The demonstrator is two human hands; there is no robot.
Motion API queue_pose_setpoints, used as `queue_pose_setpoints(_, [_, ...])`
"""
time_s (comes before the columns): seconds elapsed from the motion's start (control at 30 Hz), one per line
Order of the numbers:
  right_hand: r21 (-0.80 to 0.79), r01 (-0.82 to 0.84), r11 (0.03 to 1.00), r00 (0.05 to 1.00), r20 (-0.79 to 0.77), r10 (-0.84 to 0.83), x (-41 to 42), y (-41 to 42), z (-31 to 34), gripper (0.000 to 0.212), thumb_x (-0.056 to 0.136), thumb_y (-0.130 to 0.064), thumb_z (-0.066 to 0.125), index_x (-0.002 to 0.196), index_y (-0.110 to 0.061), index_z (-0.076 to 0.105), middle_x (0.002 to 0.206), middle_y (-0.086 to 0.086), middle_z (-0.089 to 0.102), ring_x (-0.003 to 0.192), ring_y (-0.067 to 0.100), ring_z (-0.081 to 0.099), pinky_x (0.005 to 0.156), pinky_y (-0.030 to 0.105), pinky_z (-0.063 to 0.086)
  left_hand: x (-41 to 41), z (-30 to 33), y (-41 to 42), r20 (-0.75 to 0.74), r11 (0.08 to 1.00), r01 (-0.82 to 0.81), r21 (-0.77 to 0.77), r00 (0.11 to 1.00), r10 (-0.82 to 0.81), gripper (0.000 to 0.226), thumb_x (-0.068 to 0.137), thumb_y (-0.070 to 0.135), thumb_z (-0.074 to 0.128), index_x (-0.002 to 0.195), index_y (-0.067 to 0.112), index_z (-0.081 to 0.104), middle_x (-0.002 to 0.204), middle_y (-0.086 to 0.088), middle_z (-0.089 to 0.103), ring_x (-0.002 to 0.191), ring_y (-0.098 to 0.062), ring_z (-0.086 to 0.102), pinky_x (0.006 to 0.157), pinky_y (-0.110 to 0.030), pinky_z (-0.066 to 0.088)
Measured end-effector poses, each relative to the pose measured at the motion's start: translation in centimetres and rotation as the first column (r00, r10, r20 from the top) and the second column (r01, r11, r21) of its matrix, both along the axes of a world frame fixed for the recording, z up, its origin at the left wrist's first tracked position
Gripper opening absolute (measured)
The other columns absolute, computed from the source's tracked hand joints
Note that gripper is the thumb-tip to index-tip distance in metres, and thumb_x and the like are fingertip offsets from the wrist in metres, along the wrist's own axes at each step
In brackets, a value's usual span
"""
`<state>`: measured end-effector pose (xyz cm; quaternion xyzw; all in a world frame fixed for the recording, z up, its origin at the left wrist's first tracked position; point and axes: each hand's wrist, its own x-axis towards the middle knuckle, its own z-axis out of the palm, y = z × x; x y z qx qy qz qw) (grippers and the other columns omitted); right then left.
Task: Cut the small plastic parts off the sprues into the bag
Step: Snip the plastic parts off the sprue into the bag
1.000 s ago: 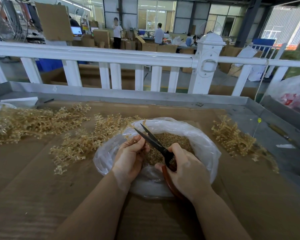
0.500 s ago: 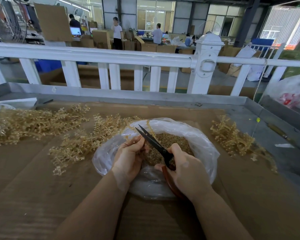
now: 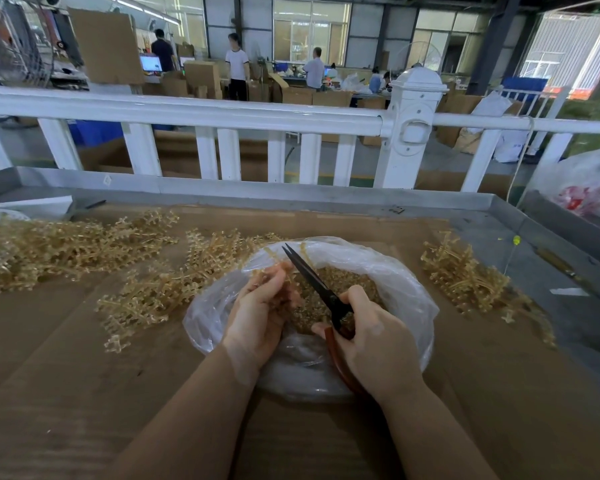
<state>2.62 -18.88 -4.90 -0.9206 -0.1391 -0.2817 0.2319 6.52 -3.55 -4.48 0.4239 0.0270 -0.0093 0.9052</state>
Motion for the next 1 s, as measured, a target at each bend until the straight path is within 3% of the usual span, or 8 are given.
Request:
queue_pose_setpoints(0.13, [0.003, 0.012, 1.0, 1.0, 0.012, -0.012, -0.05, -0.07, -0.11, 0.041, 0.077, -0.053, 0.068, 0.092, -0.016, 0.055, 0.072, -0.005, 0.064, 0.06, 0.011, 0.058, 0.052, 0.013, 0.033, 0.16, -0.39, -0.12, -0.005, 1.0, -0.013, 0.008, 1.0, 0.013, 0.018, 0.082, 0.02, 0.058, 0.086, 0.004, 0.066, 0.061, -0.001, 0.058, 0.053, -0.009, 0.055, 0.052, -0.017, 0.049])
queue_pose_setpoints(0.37, [0.093, 0.006, 0.996, 0.999, 0.036, -0.01, 0.01, -0.04, -0.29, 0.038, 0.075, -0.046, 0.075, 0.092, -0.017, 0.056, 0.078, -0.006, 0.066, 0.067, 0.009, 0.06, 0.057, 0.005, 0.033, 0.14, -0.43, -0.11, -0.001, 0.997, -0.054, -0.046, 0.999, 0.054, 0.012, 0.088, 0.002, 0.054, 0.086, 0.004, 0.065, 0.06, -0.002, 0.061, 0.051, -0.009, 0.057, 0.05, -0.017, 0.049])
queue_pose_setpoints(0.53, [0.029, -0.043, 0.999, 0.999, -0.001, 0.043, -0.03, -0.12, -0.44, 0.041, 0.08, -0.051, 0.066, 0.1, -0.016, 0.056, 0.085, -0.005, 0.064, 0.076, 0.011, 0.06, 0.064, 0.02, 0.048, 0.25, -0.39, -0.17, -0.018, 0.995, -0.079, -0.053, 0.997, 0.078, 0.017, 0.092, 0.002, 0.052, 0.076, 0.008, 0.056, 0.057, -0.002, 0.059, 0.05, -0.009, 0.055, 0.051, -0.018, 0.05])
queue_pose_setpoints(0.67, [-0.047, -0.043, 0.998, 0.999, -0.035, 0.041, -0.04, -0.06, -0.54, 0.044, 0.081, -0.059, 0.054, 0.104, -0.021, 0.053, 0.09, -0.006, 0.062, 0.084, 0.012, 0.058, 0.07, 0.022, 0.047, 0.34, -0.3, -0.13, -0.051, 0.99, -0.093, -0.105, 0.995, 0.088, 0.024, 0.094, -0.001, 0.048, 0.073, 0.01, 0.052, 0.055, 0.001, 0.06, 0.049, -0.007, 0.058, 0.051, -0.017, 0.051])
queue_pose_setpoints(1.0, [-0.05, -0.041, 0.998, 0.999, -0.035, 0.039, -0.08, 0.09, -0.36, 0.04, 0.081, -0.058, 0.055, 0.099, -0.022, 0.051, 0.087, -0.007, 0.061, 0.082, 0.012, 0.058, 0.069, 0.025, 0.049, 0.16, -0.17, 0.0, -0.044, 0.997, -0.017, -0.074, 0.999, 0.014, 0.022, 0.094, -0.003, 0.045, 0.075, 0.007, 0.053, 0.056, -0.002, 0.056, 0.048, -0.009, 0.055, 0.048, -0.019, 0.048])
